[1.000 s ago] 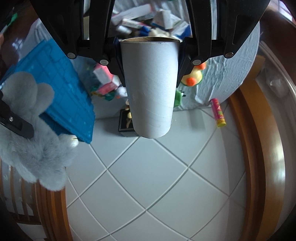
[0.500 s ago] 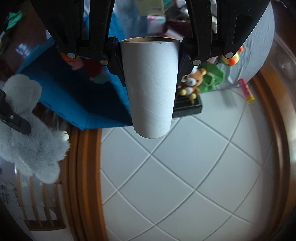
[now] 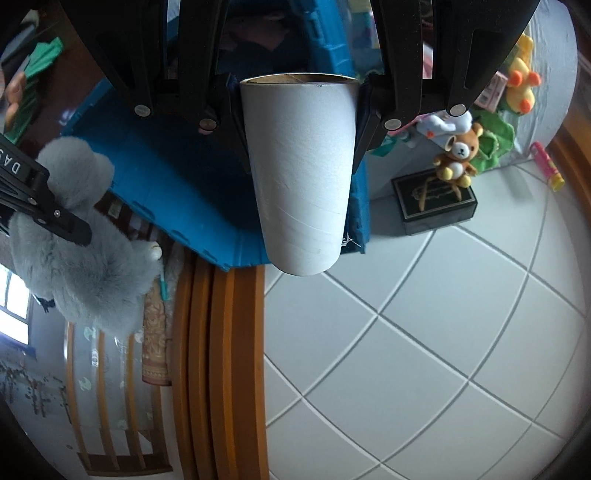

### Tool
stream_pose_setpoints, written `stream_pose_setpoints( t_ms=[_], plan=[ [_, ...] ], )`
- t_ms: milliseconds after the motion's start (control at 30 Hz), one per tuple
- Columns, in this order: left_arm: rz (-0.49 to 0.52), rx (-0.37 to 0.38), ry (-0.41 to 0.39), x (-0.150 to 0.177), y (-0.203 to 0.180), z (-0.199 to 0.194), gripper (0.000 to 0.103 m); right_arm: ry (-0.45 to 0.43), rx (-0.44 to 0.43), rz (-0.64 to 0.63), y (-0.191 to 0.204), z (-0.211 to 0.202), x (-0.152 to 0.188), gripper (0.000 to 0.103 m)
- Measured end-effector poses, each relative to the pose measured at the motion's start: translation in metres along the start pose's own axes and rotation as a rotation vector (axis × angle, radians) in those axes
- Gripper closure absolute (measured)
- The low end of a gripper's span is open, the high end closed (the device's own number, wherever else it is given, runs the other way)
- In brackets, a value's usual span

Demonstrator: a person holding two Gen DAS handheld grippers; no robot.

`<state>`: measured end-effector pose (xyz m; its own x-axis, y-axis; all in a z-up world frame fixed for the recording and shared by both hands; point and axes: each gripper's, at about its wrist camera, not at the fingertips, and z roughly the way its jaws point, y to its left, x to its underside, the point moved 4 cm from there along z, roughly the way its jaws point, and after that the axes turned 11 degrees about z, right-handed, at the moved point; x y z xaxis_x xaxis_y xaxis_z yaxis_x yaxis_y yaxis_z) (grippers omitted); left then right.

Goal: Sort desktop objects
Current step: 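Carry the paper cup with the left tool while the right tool carries the grey fluffy item over the crate, then open the left tool dropping the paper cup while the right tool releases the grey fluffy item into the crate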

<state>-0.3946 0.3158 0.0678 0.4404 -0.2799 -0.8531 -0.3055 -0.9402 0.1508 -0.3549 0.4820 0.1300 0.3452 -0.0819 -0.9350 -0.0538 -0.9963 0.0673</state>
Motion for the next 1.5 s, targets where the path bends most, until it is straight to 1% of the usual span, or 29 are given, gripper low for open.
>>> stream_pose_setpoints(
  t_ms=[33, 100, 200, 267, 367, 433, 500, 567, 767, 867, 1033, 1100, 1133, 1167, 1300, 1367, 1433, 1500],
  plan=[
    [0.001, 0.008, 0.005, 0.0, -0.008, 0.003, 0.058, 0.008, -0.003, -0.002, -0.005, 0.007, -0.001, 0.041],
    [-0.003, 0.0, 0.013, 0.001, -0.02, 0.01, 0.058, 0.028, -0.011, -0.013, -0.016, 0.021, -0.002, 0.041],
    [-0.014, -0.02, 0.042, 0.007, -0.034, 0.022, 0.058, 0.126, -0.056, -0.042, -0.027, 0.052, 0.015, 0.04],
    [-0.035, -0.042, 0.081, 0.012, -0.047, 0.036, 0.058, 0.198, -0.068, -0.075, -0.038, 0.078, 0.03, 0.04],
    [-0.053, -0.062, 0.134, 0.02, -0.061, 0.058, 0.058, 0.286, -0.098, -0.117, -0.053, 0.106, 0.051, 0.04],
    [-0.07, -0.072, 0.176, 0.026, -0.072, 0.072, 0.058, 0.318, -0.115, -0.118, -0.064, 0.118, 0.059, 0.04],
    [-0.08, -0.065, 0.22, 0.032, -0.079, 0.087, 0.058, 0.351, -0.137, -0.112, -0.073, 0.128, 0.066, 0.04],
    [-0.076, -0.071, 0.251, 0.036, -0.085, 0.097, 0.058, 0.381, -0.16, -0.107, -0.081, 0.134, 0.075, 0.04],
    [-0.076, -0.08, 0.319, 0.048, -0.095, 0.114, 0.058, 0.419, -0.186, -0.102, -0.081, 0.137, 0.098, 0.039],
    [-0.082, -0.076, 0.34, 0.056, -0.096, 0.119, 0.058, 0.424, -0.183, -0.093, -0.085, 0.14, 0.101, 0.039],
    [-0.071, -0.092, 0.312, 0.053, -0.095, 0.112, 0.058, 0.423, -0.171, -0.086, -0.088, 0.145, 0.098, 0.039],
    [-0.064, -0.091, 0.302, 0.051, -0.096, 0.108, 0.048, 0.413, -0.16, -0.086, -0.087, 0.145, 0.095, 0.039],
    [-0.064, -0.091, 0.299, 0.051, -0.094, 0.108, 0.04, 0.405, -0.157, -0.082, -0.087, 0.144, 0.094, 0.039],
    [-0.062, -0.094, 0.293, 0.051, -0.094, 0.107, 0.036, 0.399, -0.155, -0.077, -0.087, 0.143, 0.092, 0.039],
    [-0.06, -0.091, 0.285, 0.05, -0.092, 0.104, 0.033, 0.373, -0.141, -0.067, -0.088, 0.141, 0.085, 0.039],
    [-0.062, -0.089, 0.281, 0.05, -0.091, 0.102, 0.026, 0.361, -0.128, -0.065, -0.09, 0.14, 0.083, 0.039],
    [-0.062, -0.09, 0.276, 0.05, -0.091, 0.101, 0.023, 0.351, -0.126, -0.057, -0.091, 0.138, 0.081, 0.039],
    [-0.063, -0.089, 0.273, 0.05, -0.09, 0.099, 0.023, 0.345, -0.123, -0.057, -0.092, 0.136, 0.081, 0.038]
  ],
)
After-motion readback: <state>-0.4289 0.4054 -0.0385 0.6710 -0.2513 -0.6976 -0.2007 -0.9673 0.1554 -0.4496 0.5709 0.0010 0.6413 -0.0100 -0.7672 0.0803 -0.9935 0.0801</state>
